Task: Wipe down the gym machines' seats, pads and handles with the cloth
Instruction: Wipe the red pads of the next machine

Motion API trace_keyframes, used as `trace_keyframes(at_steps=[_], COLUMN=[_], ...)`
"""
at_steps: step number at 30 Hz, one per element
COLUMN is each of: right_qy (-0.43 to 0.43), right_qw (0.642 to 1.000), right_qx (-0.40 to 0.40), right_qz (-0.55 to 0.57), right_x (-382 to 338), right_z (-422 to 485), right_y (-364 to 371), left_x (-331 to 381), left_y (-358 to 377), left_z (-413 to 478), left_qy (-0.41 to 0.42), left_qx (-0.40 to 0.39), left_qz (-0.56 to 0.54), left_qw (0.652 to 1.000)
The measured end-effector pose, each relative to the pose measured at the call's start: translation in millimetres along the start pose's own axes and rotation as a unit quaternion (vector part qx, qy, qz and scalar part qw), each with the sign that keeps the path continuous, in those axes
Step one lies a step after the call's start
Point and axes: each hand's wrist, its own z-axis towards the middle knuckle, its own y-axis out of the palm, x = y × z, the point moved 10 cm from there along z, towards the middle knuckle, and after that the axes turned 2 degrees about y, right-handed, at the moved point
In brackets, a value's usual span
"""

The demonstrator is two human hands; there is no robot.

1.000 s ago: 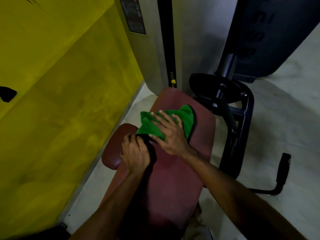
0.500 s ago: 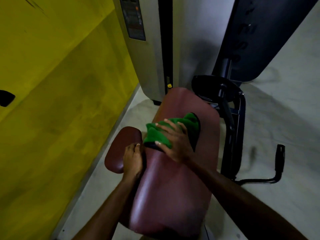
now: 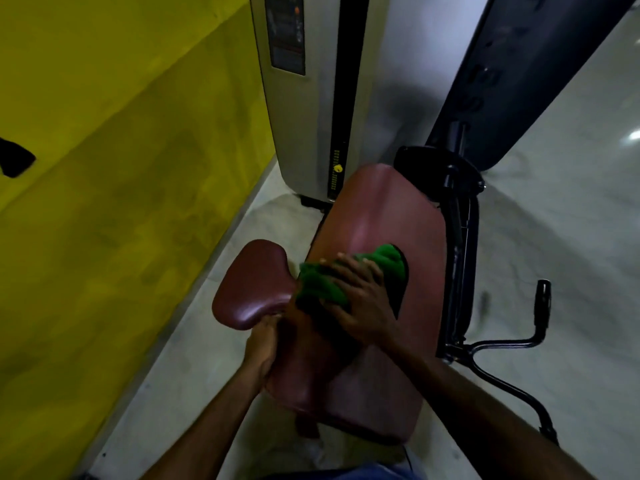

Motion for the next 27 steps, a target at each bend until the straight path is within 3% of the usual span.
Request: trace_keyframes(at_steps=[3,5,10,13,15,19,20,24,27], right_qy=[0.130,0.150,0.004,-0.101,-0.127,0.038,0.034,-0.206,-0.284], right_qw=[0.991,0.988,0.999,0.993,0.990,0.998,0.997,0.969,0.949], right_qx=[0.016,0.016,-0.026,-0.042,-0.049,-0.049,-0.065,-0.133,-0.127], right_qz=[-0.030,-0.027,0.024,0.050,0.038,0.020,0.008,0.039,0.042], right_x=[20.0,4.6,-80.4,-96.9,-80.8,-62.0,-78.0,-132.4,-137.5], right_z=[28.6,25.1,-46.1,-79.6,-72.4,-37.4,-39.5,-75.4,-54.8], right_y=[-4.8,-2.2,4.1,-0.4,-1.7,1.3,7.0,25.3,5.0], left_x=[-14.7,-21.3,-33.6,-54.8,-67.8,-79.5,-82.5,-77.3,-79.5], left_y=[6.7,8.4,11.6,4.4,5.7,8.9,7.8,9.0,3.7], left_z=[-10.5,-16.0,-22.4,-35.2,-44.0,-62.7,-64.0,-77.1,-76.8], left_qy=[-0.082,-0.091,-0.072,-0.112,-0.144,-0.178,-0.175,-0.164,-0.183], left_qx=[-0.035,-0.035,-0.078,-0.044,-0.018,0.017,0.023,0.021,0.039], left_qz=[-0.093,-0.097,-0.152,-0.187,-0.221,-0.329,-0.359,-0.425,-0.449], left_qw=[0.992,0.990,0.983,0.975,0.964,0.927,0.917,0.890,0.874])
